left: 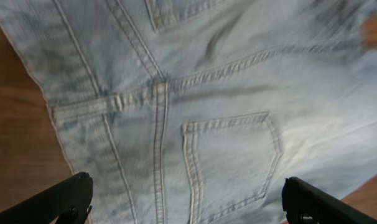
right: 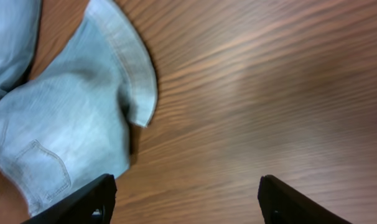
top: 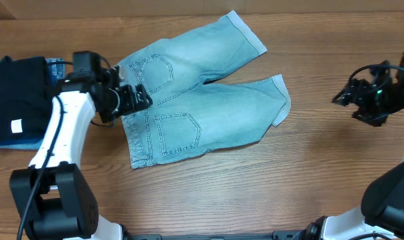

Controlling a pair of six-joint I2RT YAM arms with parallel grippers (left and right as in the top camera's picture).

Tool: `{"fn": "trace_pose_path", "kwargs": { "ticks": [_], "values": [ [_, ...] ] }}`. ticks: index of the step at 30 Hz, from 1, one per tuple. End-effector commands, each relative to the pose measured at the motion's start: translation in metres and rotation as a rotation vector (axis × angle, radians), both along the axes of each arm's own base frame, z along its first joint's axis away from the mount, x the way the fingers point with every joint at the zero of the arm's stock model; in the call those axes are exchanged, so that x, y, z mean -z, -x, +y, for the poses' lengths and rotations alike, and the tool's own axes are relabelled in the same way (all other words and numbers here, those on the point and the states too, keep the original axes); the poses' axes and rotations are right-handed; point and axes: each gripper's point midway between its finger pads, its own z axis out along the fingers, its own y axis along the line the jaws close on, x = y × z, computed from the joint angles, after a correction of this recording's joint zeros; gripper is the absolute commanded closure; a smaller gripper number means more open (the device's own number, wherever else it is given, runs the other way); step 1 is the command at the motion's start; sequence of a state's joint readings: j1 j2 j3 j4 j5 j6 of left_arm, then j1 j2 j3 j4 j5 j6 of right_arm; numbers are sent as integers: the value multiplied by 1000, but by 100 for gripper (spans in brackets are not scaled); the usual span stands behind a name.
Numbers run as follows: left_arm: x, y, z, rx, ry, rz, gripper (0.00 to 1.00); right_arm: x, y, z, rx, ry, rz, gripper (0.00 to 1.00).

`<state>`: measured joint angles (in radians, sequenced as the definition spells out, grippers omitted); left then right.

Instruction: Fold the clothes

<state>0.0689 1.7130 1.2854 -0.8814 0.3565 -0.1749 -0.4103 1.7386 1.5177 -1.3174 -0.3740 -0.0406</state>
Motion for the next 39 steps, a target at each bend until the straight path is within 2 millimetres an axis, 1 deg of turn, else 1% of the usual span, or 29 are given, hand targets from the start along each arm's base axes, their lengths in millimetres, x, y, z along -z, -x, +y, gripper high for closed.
{"fn": "trace_pose_path", "kwargs": {
  "ticks": [1,3,5,7,8,12,15,16,20,23,25,26,28,30,34,37,38,39],
  "values": [
    [10,19,6,26,-234,67,0,17,1,45,-111,-129,-48,22],
    [16,31,-6,62,-246,105,0,32,-1,65,-149,-183,-73,22],
    [23,42,-13,85,-249,139,0,44,-3,82,-177,-232,-104,22],
    [32,52,-15,94,-257,170,0,56,-4,93,-194,-250,-124,22],
    [39,59,-16,101,-259,193,0,62,-5,97,-194,-249,-130,22],
    [59,80,-14,95,-260,256,0,84,-8,107,-206,-233,-173,21],
    [67,90,-13,99,-263,284,0,102,-11,103,-152,-202,-190,21],
    [68,93,-13,99,-263,290,0,112,-13,99,-125,-176,-204,21],
    [68,92,-13,100,-263,290,0,123,-17,97,-111,-155,-260,22],
    [68,92,-13,99,-262,286,0,126,-22,94,-58,-157,-281,24],
    [68,92,-13,99,-262,287,0,129,-26,87,4,-126,-264,25],
    [68,92,-13,99,-262,287,0,129,-28,87,5,-117,-273,26],
    [68,92,-13,100,-262,287,0,128,-32,91,-11,-116,-291,26],
    [68,92,-13,100,-261,287,0,134,-34,101,-37,-121,-288,25],
    [68,92,-14,100,-259,289,0,154,-35,115,-34,-141,-249,25],
    [68,93,-14,101,-260,292,0,161,-41,122,-44,-151,-261,26],
    [68,93,-14,101,-259,293,0,160,-43,123,-41,-152,-269,31],
    [68,94,-13,101,-260,296,0,160,-45,123,-41,-151,-278,41]
  ]
}}
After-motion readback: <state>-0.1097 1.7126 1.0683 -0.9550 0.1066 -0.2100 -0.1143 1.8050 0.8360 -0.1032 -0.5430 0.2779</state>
